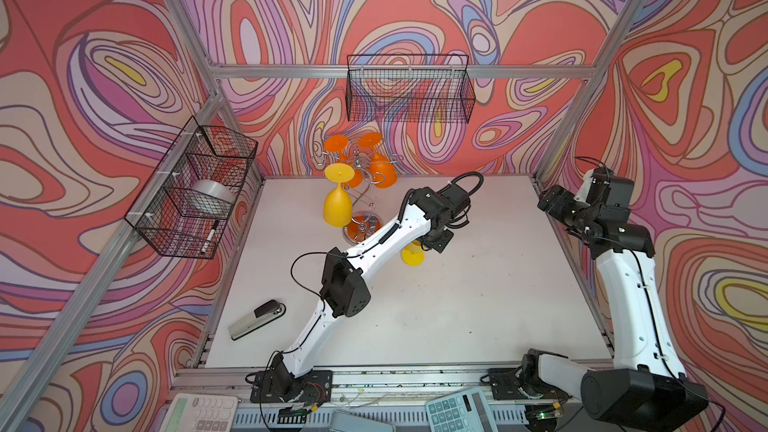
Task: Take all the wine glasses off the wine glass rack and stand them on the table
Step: 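Lower the yellow glass with the left gripper onto the table beside the rack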
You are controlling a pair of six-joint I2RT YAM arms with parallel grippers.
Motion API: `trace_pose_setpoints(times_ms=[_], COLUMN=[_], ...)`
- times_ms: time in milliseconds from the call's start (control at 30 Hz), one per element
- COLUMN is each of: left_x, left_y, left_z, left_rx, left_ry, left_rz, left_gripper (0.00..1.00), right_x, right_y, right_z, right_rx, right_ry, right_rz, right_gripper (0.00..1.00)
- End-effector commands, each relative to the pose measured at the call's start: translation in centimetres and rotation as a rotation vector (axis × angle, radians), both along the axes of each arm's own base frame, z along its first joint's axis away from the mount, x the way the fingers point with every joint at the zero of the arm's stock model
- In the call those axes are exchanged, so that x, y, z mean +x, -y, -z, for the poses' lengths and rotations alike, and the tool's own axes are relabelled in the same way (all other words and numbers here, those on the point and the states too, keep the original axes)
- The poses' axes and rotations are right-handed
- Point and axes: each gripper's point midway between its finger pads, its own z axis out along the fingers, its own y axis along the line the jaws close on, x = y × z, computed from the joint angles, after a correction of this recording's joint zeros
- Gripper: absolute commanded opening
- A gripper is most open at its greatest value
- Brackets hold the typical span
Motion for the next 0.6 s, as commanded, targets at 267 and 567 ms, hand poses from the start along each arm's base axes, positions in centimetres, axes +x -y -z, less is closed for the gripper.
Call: trace_pose_setpoints(times_ms=[267, 567], left_x=[-2.4, -5.2], left_y=[-3.7, -7.5], left_z=[-3.9, -4.9], left_rx=[-0.011, 0.001], left_ry=[-0.005, 0.0], left_rz=[-0.007, -0.03], left_gripper=[0.0, 0.0], right_x=[0.3, 0.3], right_y=[-0.7, -1.6], right_z=[-0.2, 0.1], right_rx=[-0.005, 0.001], right_ry=[0.01, 0.007], right_rz=[-0.036, -0.056], right_gripper=[0.89, 0.89])
